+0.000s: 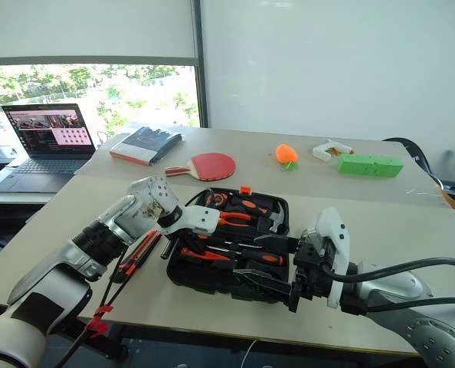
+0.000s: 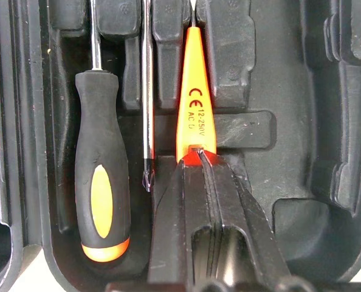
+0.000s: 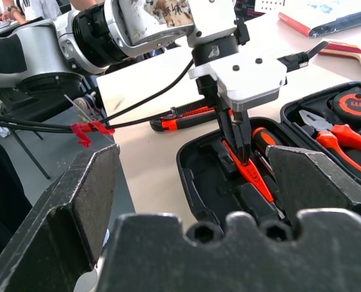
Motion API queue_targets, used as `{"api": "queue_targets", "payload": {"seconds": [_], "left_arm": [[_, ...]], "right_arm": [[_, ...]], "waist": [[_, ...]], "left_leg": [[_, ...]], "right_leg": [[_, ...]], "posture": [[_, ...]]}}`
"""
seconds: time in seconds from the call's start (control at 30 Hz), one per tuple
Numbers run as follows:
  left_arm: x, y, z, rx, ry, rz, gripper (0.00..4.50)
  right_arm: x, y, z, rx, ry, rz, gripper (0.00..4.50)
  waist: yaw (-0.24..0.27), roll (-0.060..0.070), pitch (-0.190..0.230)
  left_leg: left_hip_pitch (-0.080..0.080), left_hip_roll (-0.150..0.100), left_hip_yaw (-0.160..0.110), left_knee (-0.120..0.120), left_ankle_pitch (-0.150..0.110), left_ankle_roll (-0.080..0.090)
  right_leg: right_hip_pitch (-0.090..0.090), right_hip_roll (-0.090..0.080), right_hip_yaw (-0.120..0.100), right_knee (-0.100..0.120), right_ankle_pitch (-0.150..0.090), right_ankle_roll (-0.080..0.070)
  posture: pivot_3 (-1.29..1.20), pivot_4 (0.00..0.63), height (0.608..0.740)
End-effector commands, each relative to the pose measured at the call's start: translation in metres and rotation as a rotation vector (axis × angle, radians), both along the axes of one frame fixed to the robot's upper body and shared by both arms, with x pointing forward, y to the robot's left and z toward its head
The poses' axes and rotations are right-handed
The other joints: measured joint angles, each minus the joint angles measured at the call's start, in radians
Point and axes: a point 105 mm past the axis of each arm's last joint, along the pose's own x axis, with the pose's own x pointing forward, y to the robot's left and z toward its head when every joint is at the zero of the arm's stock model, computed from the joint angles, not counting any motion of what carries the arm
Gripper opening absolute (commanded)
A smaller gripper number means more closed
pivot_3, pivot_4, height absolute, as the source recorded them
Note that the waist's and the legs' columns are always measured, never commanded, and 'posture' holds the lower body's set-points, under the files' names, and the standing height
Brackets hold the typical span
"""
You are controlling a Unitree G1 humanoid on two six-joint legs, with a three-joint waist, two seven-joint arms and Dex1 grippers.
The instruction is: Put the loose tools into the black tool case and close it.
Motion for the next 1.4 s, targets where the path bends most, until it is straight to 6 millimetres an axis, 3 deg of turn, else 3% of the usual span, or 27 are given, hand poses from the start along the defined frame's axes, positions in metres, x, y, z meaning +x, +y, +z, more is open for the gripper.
{"api": "queue_targets", "payload": {"seconds": [0.03, 0.07, 0.17, 0.3, 0.43, 0.53, 0.67, 0.73, 0.9, 1.07, 1.23, 1.4], "left_arm": [[0.002, 0.008, -0.009, 0.014, 0.034, 0.061, 0.01], [0.002, 0.007, -0.003, -0.005, 0.041, 0.072, 0.01], [-0.002, 0.006, 0.026, -0.086, 0.061, 0.093, 0.68], [-0.009, 0.014, 0.066, -0.198, 0.068, 0.132, 1.89], [-0.008, 0.051, 0.096, -0.263, 0.022, 0.274, 3.36], [-0.003, 0.084, 0.102, -0.285, -0.033, 0.422, 4.39], [-0.016, 0.158, 0.096, -0.308, -0.098, 0.737, 4.46], [-0.034, 0.19, 0.085, -0.309, -0.096, 0.877, 4.46], [-0.081, 0.233, 0.064, -0.297, -0.081, 1.113, 4.46], [-0.091, 0.238, 0.062, -0.322, -0.115, 1.183, 4.46], [-0.078, 0.203, 0.066, -0.409, -0.062, 1.12, 4.46], [-0.051, 0.171, 0.058, -0.366, -0.022, 1.13, 4.46]], "right_arm": [[-0.002, 0.0, 0.01, 0.004, -0.044, 0.015, 4.5], [-0.002, 0.0, 0.01, 0.002, -0.046, 0.016, 4.5], [-0.002, 0.0, 0.01, -0.002, -0.048, 0.02, 4.5], [-0.002, -0.001, 0.011, -0.008, -0.051, 0.028, 4.5], [0.0, -0.003, 0.011, -0.022, -0.053, 0.043, 4.5], [0.0, -0.004, 0.011, -0.034, -0.056, 0.066, 4.5], [0.003, -0.006, 0.014, -0.048, -0.065, 0.105, 4.5], [0.007, -0.007, 0.015, -0.061, -0.071, 0.128, 4.5], [0.013, -0.007, 0.019, -0.08, -0.078, 0.19, 4.5], [0.013, -0.004, 0.02, -0.101, -0.087, 0.238, 4.5], [0.015, -0.004, 0.02, -0.104, -0.08, 0.231, 4.5], [0.007, -0.003, 0.019, -0.088, -0.066, 0.237, 4.5]], "waist": [[0.0, 0.001, -0.001], [-0.001, 0.001, -0.001], [-0.002, 0.001, -0.001], [-0.009, 0.0, 0.001], [-0.015, 0.0, 0.001], [-0.016, 0.0, 0.001], [-0.028, 0.0, 0.002], [-0.036, -0.001, 0.003], [-0.021, -0.003, 0.005], [0.005, -0.005, 0.006], [0.008, -0.005, 0.006], [0.003, -0.005, 0.006]], "left_leg": [[0.0, 0.0, 0.0, 0.0, 0.0, 0.0], [0.0, 0.0, 0.0, 0.0, 0.0, 0.0], [-0.001, 0.0, 0.0, 0.0, 0.0, 0.0], [-0.004, 0.001, -0.001, -0.001, 0.0, 0.0], [-0.007, 0.0, -0.003, -0.002, 0.0, 0.0], [-0.006, 0.0, -0.003, -0.003, 0.0, 0.0], [-0.005, 0.001, -0.002, -0.003, 0.0, 0.0], [-0.004, 0.001, -0.002, -0.005, 0.0, 0.0], [-0.003, 0.003, -0.001, -0.006, 0.0, 0.0], [-0.002, 0.003, 0.0, -0.005, 0.0, -0.001], [-0.002, 0.001, 0.001, -0.005, 0.001, -0.001], [-0.002, 0.001, 0.003, -0.006, 0.001, -0.001]], "right_leg": [[0.0, 0.0, 0.0, 0.0, 0.0, 0.0], [0.0, 0.0, 0.0, 0.0, 0.0, 0.0], [-0.001, 0.0, 0.0, 0.0, 0.0, 0.0], [-0.005, 0.001, 0.0, 0.0, 0.0, 0.0], [-0.007, 0.001, 0.0, 0.0, -0.001, 0.0], [-0.007, 0.001, 0.0, -0.001, -0.002, 0.0], [-0.007, 0.001, 0.0, -0.001, -0.002, 0.0], [-0.007, 0.001, 0.001, 0.0, -0.002, 0.0], [-0.007, -0.001, -0.002, 0.0, -0.003, -0.002], [-0.005, -0.003, -0.004, 0.0, -0.004, -0.002], [-0.004, -0.002, -0.003, -0.001, -0.004, -0.002], [-0.004, -0.001, -0.003, 0.0, -0.004, -0.002]], "posture": [[0.0, 0.15, 0.736], [0.0, 0.15, 0.736], [0.0, 0.15, 0.736], [0.0, 0.15, 0.736], [0.0, 0.15, 0.736], [0.0, 0.15, 0.736], [0.0, 0.15, 0.736], [0.0, 0.15, 0.736], [0.0, 0.15, 0.736], [0.0, 0.15, 0.736], [0.0, 0.15, 0.736], [0.0, 0.15, 0.736]]}}
